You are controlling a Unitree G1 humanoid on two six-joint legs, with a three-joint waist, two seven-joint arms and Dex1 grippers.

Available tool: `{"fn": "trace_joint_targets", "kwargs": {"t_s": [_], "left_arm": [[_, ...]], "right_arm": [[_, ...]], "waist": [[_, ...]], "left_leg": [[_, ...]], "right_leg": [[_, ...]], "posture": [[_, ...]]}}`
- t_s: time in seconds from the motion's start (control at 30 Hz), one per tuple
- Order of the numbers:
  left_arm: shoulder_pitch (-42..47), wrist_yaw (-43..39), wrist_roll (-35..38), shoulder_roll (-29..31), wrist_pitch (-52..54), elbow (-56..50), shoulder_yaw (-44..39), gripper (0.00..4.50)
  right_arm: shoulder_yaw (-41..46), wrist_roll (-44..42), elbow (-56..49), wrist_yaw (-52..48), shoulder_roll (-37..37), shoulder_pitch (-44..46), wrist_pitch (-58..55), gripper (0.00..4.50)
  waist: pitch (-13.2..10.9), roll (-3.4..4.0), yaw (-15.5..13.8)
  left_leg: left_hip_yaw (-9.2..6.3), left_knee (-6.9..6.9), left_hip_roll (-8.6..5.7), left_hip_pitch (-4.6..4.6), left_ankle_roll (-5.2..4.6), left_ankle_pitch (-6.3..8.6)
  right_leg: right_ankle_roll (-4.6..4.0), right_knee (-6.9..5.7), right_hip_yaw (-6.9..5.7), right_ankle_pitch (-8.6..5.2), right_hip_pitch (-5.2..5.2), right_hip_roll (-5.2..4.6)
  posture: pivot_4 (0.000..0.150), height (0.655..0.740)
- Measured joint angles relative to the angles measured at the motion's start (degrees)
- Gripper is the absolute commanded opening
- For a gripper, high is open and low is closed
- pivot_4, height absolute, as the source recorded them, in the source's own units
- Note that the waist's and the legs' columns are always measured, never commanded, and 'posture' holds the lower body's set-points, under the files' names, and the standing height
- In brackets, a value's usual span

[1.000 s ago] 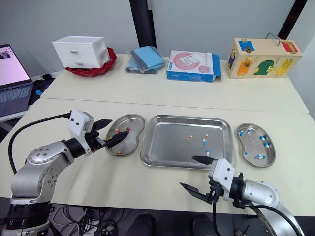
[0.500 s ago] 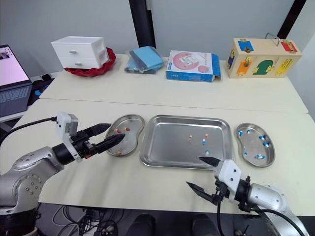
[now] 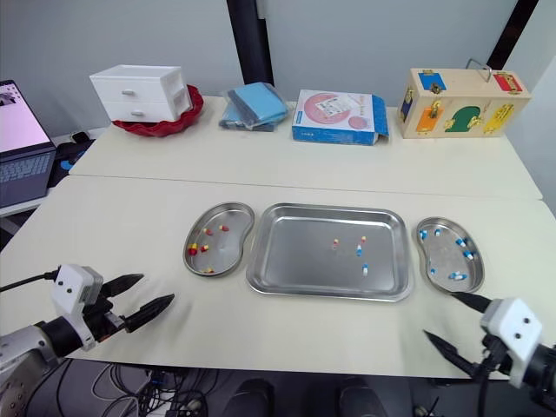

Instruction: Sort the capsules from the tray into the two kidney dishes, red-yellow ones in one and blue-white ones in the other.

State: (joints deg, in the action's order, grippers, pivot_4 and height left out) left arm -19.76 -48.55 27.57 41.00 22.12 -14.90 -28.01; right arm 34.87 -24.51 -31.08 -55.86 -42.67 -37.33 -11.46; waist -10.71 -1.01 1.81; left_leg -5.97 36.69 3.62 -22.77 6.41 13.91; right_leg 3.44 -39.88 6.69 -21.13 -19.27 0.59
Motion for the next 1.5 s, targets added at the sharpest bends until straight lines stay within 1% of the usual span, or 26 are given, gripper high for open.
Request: {"fn": "trace_joint_targets", "kwargs": {"t_s": [0.13, 0.27, 0.5, 0.63, 0.83, 0.93, 1.0, 1.1, 1.2, 1.33, 1.5], "left_arm": [[-3.0, 0.4, 0.0, -0.4, -0.2, 0.2, -1.2, 4.48], [-5.2, 0.3, 0.9, -0.7, 0.7, -0.4, -1.4, 4.48], [-6.2, 0.6, 1.3, -0.8, 1.1, -0.9, -1.6, 4.48], [-5.9, -0.2, 1.2, -0.7, 0.0, -0.9, -1.6, 4.48], [-2.5, -3.4, 1.3, 0.3, -1.3, -4.0, 2.0, 4.48], [-1.2, -3.5, 1.7, 0.3, -0.7, -6.7, 3.1, 4.48], [-0.3, -3.5, 1.9, 0.3, 0.0, -7.8, 3.3, 4.48], [1.1, -3.3, 2.8, 0.3, 1.4, -9.0, 4.6, 4.48], [4.5, -2.2, 3.9, 0.1, 3.2, -11.7, 7.8, 4.48], [8.1, -0.9, 4.3, -0.8, 4.3, -13.8, 11.5, 4.48], [18.7, 0.8, 3.7, -3.4, 6.3, -13.6, 20.3, 4.48]], "right_arm": [[1.8, 0.9, 5.9, -3.2, -0.6, -0.7, 1.9, 4.50], [2.1, 1.2, 9.2, -5.1, -0.7, -1.8, 2.2, 4.50], [2.1, 2.6, 12.1, -6.6, -0.7, -1.7, 4.7, 4.50], [1.8, 3.0, 12.0, -6.5, -0.7, -0.4, 6.2, 4.50], [-3.2, 2.8, 3.7, -2.8, 2.4, 2.3, 5.2, 4.50], [-7.1, 3.0, -2.0, 0.4, 5.2, 2.2, 4.1, 4.50], [-9.7, 3.5, -3.9, 2.6, 6.8, 2.5, 3.4, 4.50], [-13.5, 5.5, -5.1, 6.4, 8.8, 3.9, 2.7, 4.50], [-18.1, 7.2, -6.6, 10.1, 10.9, 5.5, 1.8, 4.50], [-21.3, 8.2, -7.5, 13.1, 12.2, 6.3, 1.0, 4.50], [-23.4, 9.6, -7.4, 15.4, 13.3, 6.7, 1.3, 4.50]], "waist": [[0.0, 0.00, 0.0], [0.0, -0.01, 0.0], [0.0, -0.01, 0.0], [0.0, -0.01, 0.0], [0.0, 0.00, 0.0], [0.0, 0.00, 0.0], [0.0, 0.00, 0.0], [0.0, 0.01, 0.0], [0.0, 0.01, -0.1], [0.0, 0.01, -0.1], [0.0, 0.02, -0.2]], "left_leg": [[0.09, -0.01, 0.00, 0.00, 0.00, 0.00], [0.13, -0.03, 0.01, 0.02, 0.00, 0.01], [0.22, -0.03, 0.01, 0.04, 0.00, 0.01], [0.25, -0.04, 0.02, 0.05, 0.01, 0.01], [0.23, -0.04, 0.02, 0.03, 0.01, 0.01], [0.18, -0.08, 0.03, 0.02, 0.01, 0.01], [0.18, -0.07, 0.04, 0.03, 0.01, 0.01], [0.20, -0.05, 0.03, 0.04, 0.01, 0.00], [0.18, -0.05, 0.02, 0.03, 0.01, 0.00], [0.17, -0.06, 0.03, 0.03, 0.01, 0.01], [0.14, -0.03, 0.00, 0.03, 0.01, 0.00]], "right_leg": [[0.00, 0.02, 0.07, 0.00, -0.01, 0.00], [0.01, 0.02, 0.12, -0.01, -0.03, 0.00], [0.03, 0.04, 0.20, -0.02, -0.04, 0.00], [0.03, 0.04, 0.22, -0.02, -0.05, 0.00], [0.04, 0.04, 0.21, -0.01, -0.05, 0.00], [0.03, 0.03, 0.17, -0.01, -0.05, 0.01], [0.03, 0.02, 0.17, -0.01, -0.05, 0.01], [0.03, 0.02, 0.19, -0.01, -0.05, 0.00], [0.03, 0.01, 0.17, 0.00, -0.05, 0.00], [0.03, 0.02, 0.16, 0.00, -0.06, 0.01], [0.04, 0.00, 0.14, 0.01, -0.03, 0.01]], "posture": [[0.150, 0.7302], [0.150, 0.7302], [0.150, 0.7302], [0.150, 0.7302], [0.150, 0.7302], [0.150, 0.7302], [0.150, 0.7302], [0.150, 0.7302], [0.150, 0.7302], [0.150, 0.7302], [0.150, 0.7302]]}}
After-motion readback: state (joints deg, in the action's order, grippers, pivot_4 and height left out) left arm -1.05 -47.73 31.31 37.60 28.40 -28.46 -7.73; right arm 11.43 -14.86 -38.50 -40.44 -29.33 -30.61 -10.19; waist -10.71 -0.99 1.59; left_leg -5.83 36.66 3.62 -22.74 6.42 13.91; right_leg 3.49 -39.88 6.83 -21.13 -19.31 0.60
